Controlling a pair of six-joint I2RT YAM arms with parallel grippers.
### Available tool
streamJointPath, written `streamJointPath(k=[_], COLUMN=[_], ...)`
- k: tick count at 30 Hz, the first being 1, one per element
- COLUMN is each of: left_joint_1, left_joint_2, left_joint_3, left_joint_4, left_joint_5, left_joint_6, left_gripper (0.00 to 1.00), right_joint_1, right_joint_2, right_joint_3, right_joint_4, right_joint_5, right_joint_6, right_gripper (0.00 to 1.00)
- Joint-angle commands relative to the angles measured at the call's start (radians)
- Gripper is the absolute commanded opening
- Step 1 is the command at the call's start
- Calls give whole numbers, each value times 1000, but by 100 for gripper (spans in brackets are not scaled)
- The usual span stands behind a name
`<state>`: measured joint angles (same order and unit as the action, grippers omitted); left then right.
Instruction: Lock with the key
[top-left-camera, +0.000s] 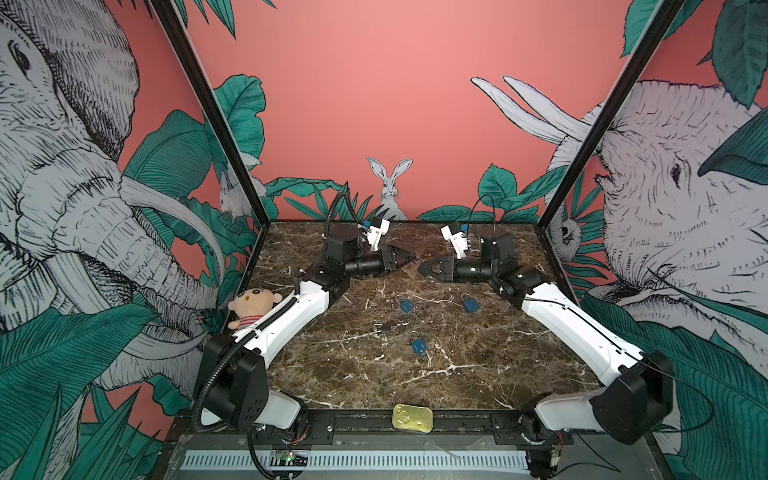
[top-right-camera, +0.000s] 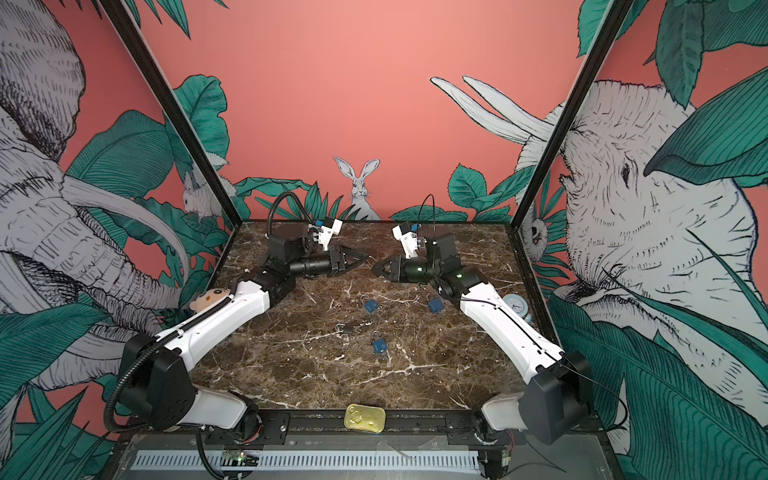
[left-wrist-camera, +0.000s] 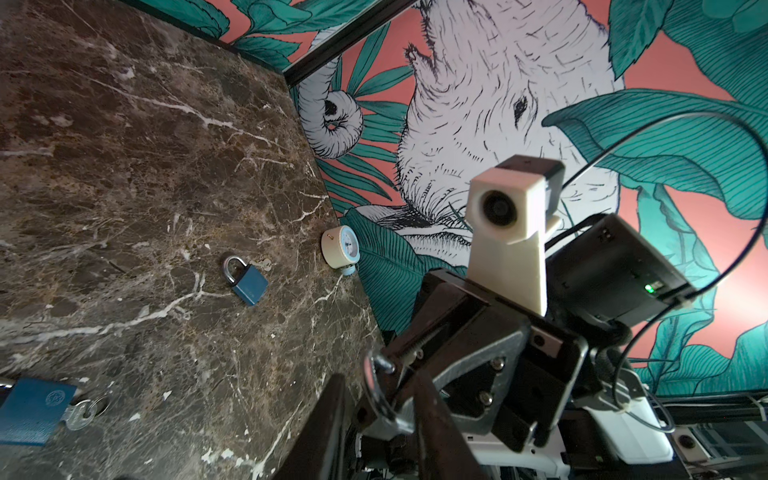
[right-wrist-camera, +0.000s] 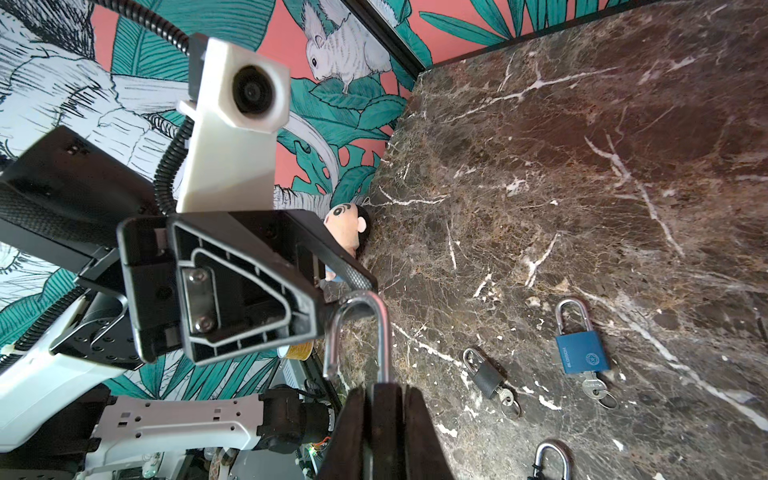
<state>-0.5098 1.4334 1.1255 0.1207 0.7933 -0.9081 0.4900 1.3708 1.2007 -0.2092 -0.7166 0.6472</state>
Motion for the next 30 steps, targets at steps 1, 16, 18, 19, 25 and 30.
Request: streamJointPath(k=[1, 16, 18, 19, 25, 30], left_joint_1=[-7, 24, 39, 42, 43, 44], left_joint_2=[-31, -111, -124, -127, -128, -114], left_joint_3=[33, -44, -55, -53, -21, -13], left_joint_4=[-77, 49, 93, 100, 54, -18], left_joint_5=[26, -3, 12, 25, 84, 108], left_joint_6=[74, 27, 9, 13, 81, 144], left_gripper=[31, 31, 32, 33, 36, 37], right_joint_1=[-4, -7, -7, -6, -7, -7], right_joint_2=[-1, 7, 6, 7, 7, 14], right_joint_3=[39, 97, 91, 89, 85, 97], right_joint_4=[2, -94, -99, -99, -98, -93], right_joint_5=[-33, -98, -117, -129, -174, -201], right_joint_6=[2, -30, -36, -37, -42, -36], right_gripper=[0, 0, 0, 0, 0, 0])
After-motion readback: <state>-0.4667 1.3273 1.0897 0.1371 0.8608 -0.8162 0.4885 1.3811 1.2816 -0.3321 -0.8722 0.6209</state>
